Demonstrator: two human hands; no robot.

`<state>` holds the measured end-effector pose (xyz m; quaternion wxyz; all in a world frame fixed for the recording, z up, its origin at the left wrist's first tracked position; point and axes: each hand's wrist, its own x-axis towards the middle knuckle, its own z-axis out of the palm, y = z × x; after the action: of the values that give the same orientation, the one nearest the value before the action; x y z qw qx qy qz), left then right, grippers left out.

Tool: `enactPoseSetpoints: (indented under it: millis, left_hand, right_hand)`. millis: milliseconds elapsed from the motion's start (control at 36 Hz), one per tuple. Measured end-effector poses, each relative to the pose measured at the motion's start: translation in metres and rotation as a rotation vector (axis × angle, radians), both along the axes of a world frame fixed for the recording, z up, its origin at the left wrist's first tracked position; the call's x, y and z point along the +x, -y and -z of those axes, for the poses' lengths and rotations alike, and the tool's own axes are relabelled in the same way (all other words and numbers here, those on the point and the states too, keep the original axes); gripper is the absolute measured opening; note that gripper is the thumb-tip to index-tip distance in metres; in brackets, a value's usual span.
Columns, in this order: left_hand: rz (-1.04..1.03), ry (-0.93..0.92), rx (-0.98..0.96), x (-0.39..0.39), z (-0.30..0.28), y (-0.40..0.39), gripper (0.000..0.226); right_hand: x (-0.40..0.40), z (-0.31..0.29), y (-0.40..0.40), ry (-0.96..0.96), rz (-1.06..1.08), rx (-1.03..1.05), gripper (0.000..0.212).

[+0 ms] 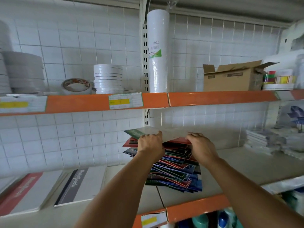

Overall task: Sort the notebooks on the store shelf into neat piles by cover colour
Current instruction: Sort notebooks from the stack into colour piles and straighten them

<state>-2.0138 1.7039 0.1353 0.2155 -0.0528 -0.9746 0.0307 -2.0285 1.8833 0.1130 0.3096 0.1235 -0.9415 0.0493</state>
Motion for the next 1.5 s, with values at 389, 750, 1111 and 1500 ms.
enactPoseSetpoints:
  millis: [389,750,1111,1500]
  left_hand:
    - [-0.106,-0.027,-0.056,0.014,-0.005,0.000,0.040]
    - [-0.127,-0.024,0.035,0.033,-0.001,0.012,0.035]
    - [-0.259,-0.122,0.079,0.092,0.010,0.038,0.055]
    - [-0.538,-0.027,0.115,0.197,0.052,0.113,0.050]
  right_hand:
    - [0.007,-0.006,0.001,0.038,-0.171,-0.028,0.027]
    - [0.010,-0.015,-0.003,0.058,-0.173,0.153,0.037]
    - [0.037,-0.013,0.008,-0.006,-0.351,0.324,0.085]
    - [0.102,0.003,0.099,-0.002,-0.592,0.380,0.069]
